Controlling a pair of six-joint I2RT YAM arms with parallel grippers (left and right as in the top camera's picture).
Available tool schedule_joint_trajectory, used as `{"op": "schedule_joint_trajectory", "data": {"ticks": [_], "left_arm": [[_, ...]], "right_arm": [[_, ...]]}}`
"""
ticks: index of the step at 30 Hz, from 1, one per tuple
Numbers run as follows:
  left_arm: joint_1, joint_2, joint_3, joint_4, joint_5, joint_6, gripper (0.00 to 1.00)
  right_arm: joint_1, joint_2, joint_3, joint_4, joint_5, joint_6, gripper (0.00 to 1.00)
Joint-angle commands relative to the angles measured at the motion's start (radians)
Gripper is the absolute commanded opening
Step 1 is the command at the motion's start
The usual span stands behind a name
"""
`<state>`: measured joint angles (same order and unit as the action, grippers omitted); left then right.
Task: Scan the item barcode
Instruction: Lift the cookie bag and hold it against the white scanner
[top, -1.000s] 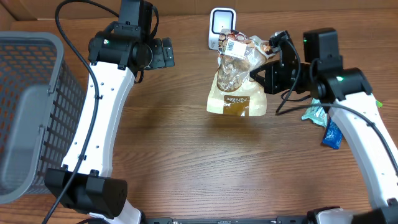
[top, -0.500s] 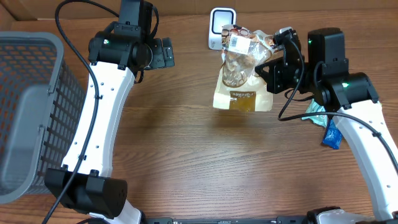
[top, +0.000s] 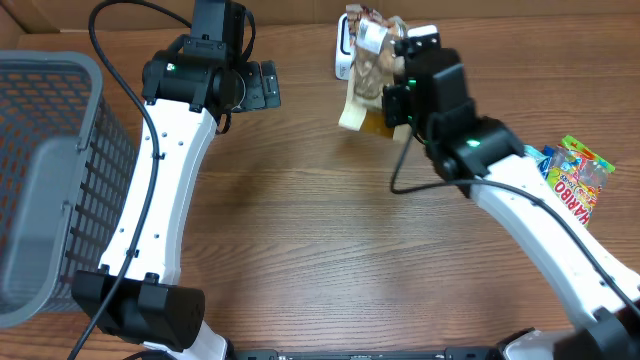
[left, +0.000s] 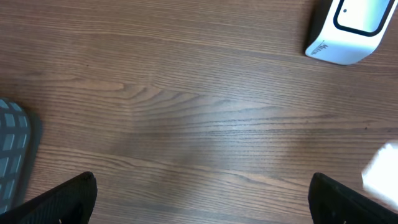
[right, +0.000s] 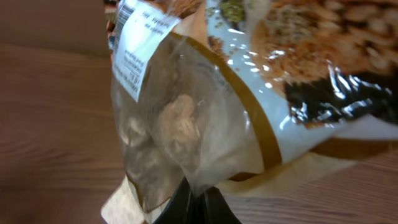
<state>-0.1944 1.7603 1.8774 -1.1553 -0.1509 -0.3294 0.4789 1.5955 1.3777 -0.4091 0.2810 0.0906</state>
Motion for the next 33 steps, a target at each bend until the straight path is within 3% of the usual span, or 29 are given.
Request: {"op": "schedule_joint_trajectory", "data": {"ticks": [1, 6, 16, 21, 33], "left_arm": [[0.004, -0.015, 0.016, 0.0, -0.006, 0.023, 1.0], [0.004, -0.015, 0.016, 0.0, -0.006, 0.023, 0.99], [0.005, -0.015, 0.016, 0.0, -0.006, 0.023, 1.0], [0.004, -0.015, 0.016, 0.0, -0.006, 0.023, 1.0], [0.004, -0.015, 0.016, 0.0, -0.006, 0.023, 1.0]], "right_arm": [[0.003, 0.064, 0.011, 0.106, 0.256, -0.072, 0.04], [0.003, 0.165, 0.011, 0.325, 0.357, -0.261, 0.04], [0.003, 0.362, 0.011, 0.732, 0.497, -0.83, 0.04], [0.003, 0.444, 0.011, 0.872, 0.497, -0.975, 0.04], [-0.012, 0.595, 0.011, 1.064, 0.428, -1.146, 0.04]]}}
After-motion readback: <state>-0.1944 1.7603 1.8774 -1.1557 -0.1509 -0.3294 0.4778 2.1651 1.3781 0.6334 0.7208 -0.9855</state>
